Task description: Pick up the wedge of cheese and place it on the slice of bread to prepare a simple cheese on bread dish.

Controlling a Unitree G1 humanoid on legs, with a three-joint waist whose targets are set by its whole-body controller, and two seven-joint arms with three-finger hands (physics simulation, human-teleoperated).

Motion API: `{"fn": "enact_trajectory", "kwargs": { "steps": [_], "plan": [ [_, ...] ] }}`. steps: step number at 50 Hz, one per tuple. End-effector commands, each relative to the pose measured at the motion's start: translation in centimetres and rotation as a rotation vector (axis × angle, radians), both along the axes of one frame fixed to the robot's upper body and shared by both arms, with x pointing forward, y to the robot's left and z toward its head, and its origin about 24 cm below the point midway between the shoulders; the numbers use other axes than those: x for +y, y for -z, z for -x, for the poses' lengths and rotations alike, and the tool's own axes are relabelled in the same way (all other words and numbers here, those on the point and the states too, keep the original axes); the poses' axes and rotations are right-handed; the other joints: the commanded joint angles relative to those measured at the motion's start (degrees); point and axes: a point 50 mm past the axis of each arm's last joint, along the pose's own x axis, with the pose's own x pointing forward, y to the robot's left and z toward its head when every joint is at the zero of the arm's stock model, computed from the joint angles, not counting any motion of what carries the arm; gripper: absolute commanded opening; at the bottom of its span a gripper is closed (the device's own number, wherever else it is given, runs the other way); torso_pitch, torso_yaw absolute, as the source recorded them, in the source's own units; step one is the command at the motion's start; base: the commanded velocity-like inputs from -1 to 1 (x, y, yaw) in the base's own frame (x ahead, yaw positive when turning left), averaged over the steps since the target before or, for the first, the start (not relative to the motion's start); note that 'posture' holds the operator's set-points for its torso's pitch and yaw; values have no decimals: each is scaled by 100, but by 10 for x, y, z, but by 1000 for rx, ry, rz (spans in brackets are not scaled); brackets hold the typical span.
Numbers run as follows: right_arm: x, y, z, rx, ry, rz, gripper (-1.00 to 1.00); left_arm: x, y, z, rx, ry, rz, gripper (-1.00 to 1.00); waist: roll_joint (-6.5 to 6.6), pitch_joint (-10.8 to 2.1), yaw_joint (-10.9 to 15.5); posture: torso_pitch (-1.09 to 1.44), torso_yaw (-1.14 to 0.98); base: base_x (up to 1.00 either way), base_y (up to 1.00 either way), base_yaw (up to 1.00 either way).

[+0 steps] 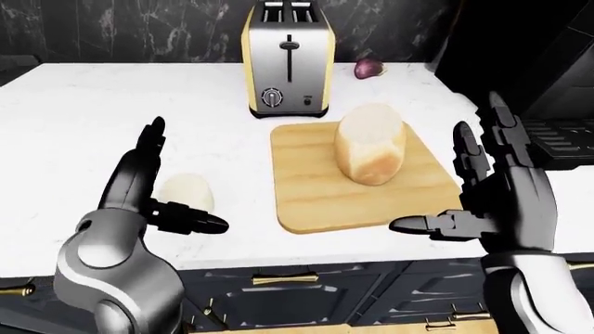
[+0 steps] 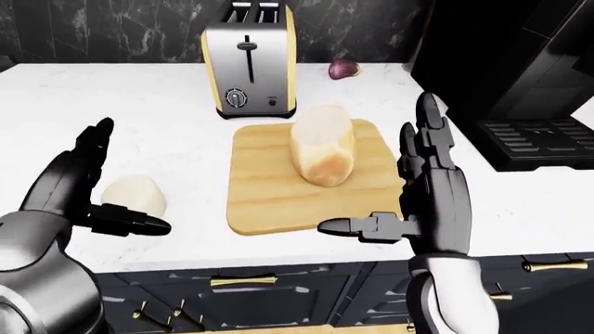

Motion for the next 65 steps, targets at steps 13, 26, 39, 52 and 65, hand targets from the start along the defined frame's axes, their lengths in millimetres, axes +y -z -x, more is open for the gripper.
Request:
{"fn": "enact_trajectory", "kwargs": {
  "steps": [13, 26, 39, 52, 65],
  "plan": [
    [3, -12, 5, -73, -8, 19, 100, 5, 2, -5, -25, -23, -41, 100, 24, -109, -5, 0, 0, 0, 0, 0],
    [2, -10, 5, -72, -4, 18, 100, 14, 16, -2, 18, -55, -54, 58, 44, -102, -11, 0, 0, 0, 0, 0],
    [1, -9, 5, -71, -1, 17, 100, 15, 22, -2, 47, -53, -67, -4, 79, -124, -10, 0, 0, 0, 0, 0],
    [3, -12, 4, -72, -11, 17, 100, 5, -2, 5, -14, -35, -84, -33, 74, -136, -13, 0, 0, 0, 0, 0],
    [-1, -9, 2, -68, -1, 9, 100, -30, -46, 4, -85, 50, -125, -44, -36, -75, 9, 0, 0, 0, 0, 0]
  ]
}}
